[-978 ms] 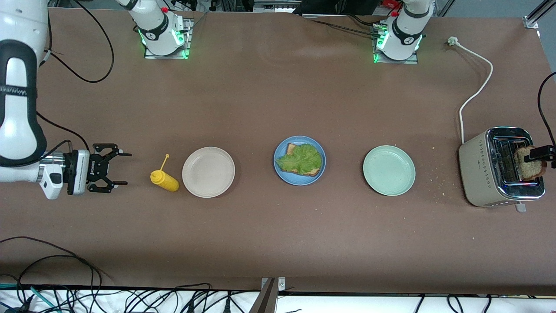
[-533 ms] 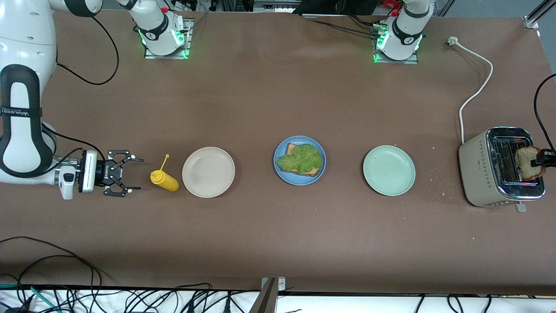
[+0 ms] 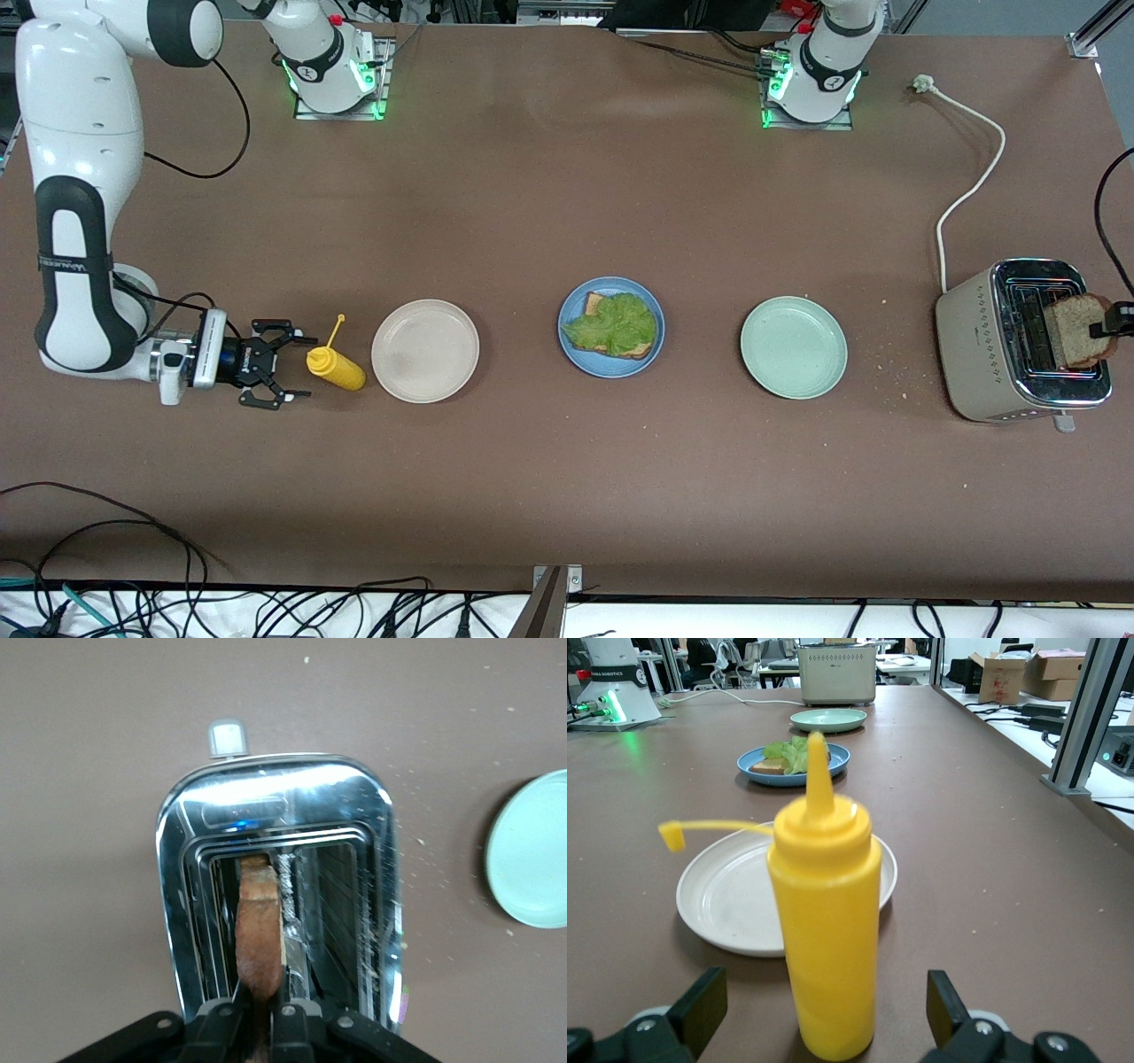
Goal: Make sandwich in blue plate with both arms
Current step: 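Grasp the mustard bottle with the right gripper while the left gripper lifts toast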
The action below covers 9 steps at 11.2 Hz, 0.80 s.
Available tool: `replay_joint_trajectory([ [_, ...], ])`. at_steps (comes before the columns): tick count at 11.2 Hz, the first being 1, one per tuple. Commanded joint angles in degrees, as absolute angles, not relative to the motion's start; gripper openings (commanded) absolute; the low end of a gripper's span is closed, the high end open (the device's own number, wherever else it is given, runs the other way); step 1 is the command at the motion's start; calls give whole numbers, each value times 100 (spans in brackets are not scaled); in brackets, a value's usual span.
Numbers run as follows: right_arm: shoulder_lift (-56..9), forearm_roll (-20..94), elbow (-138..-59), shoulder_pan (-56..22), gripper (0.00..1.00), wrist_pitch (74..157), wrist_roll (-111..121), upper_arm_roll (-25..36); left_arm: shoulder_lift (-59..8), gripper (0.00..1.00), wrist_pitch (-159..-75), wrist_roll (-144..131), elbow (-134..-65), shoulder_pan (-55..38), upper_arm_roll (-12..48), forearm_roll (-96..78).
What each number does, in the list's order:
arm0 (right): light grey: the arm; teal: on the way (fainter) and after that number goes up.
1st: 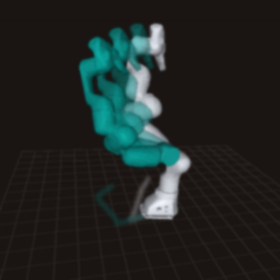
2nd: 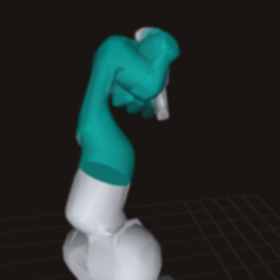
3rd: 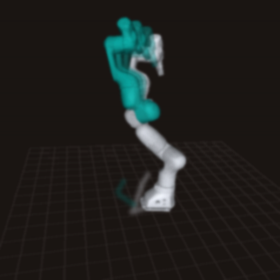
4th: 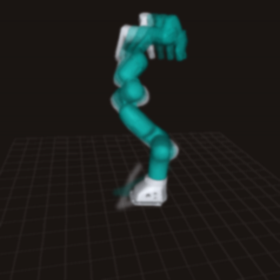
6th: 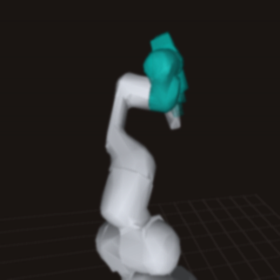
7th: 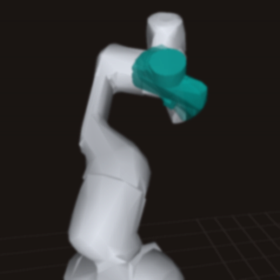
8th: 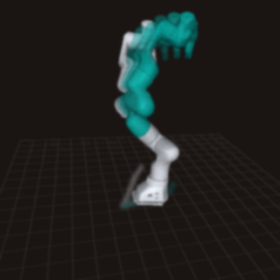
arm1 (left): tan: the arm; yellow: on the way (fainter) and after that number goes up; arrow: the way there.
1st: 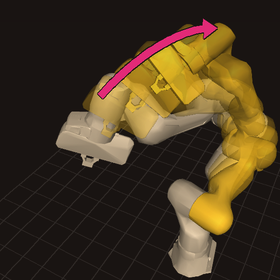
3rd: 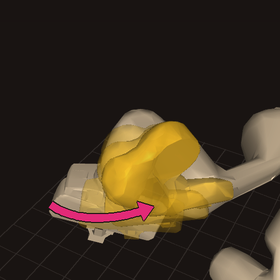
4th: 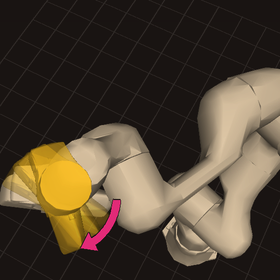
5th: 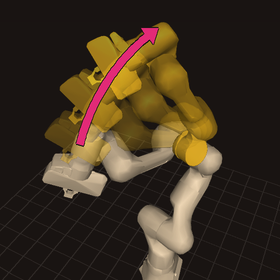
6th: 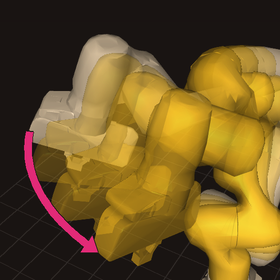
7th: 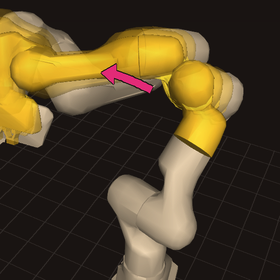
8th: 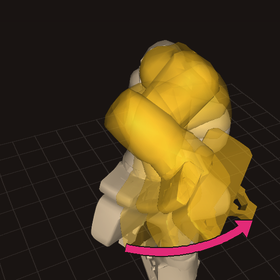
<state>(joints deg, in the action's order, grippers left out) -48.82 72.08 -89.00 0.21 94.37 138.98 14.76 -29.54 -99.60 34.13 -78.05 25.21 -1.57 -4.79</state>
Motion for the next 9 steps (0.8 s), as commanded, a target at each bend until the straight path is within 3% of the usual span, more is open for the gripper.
replay_joint_trajectory([
  [1, -5167, 7471, -8877, 44, 100, 9396, 14185, 1424, -2796, 0, -8871, 3208, -6928, 2261, -158, -519],
  [6, -5379, 7953, -8877, -210, 100, 9475, 14212, 1266, -2382, 0, -8209, 2842, -6847, 1338, -132, -589],
  [7, -5388, 7989, -8877, -220, 81, 9475, 14212, 1266, -2356, 0, -8209, 2534, -6847, 1101, -141, -589],
  [9, -5379, 7972, -8877, -237, 25, 9536, 14212, 1266, -2355, 0, -8174, 2216, -6847, 845, -141, -589],
])
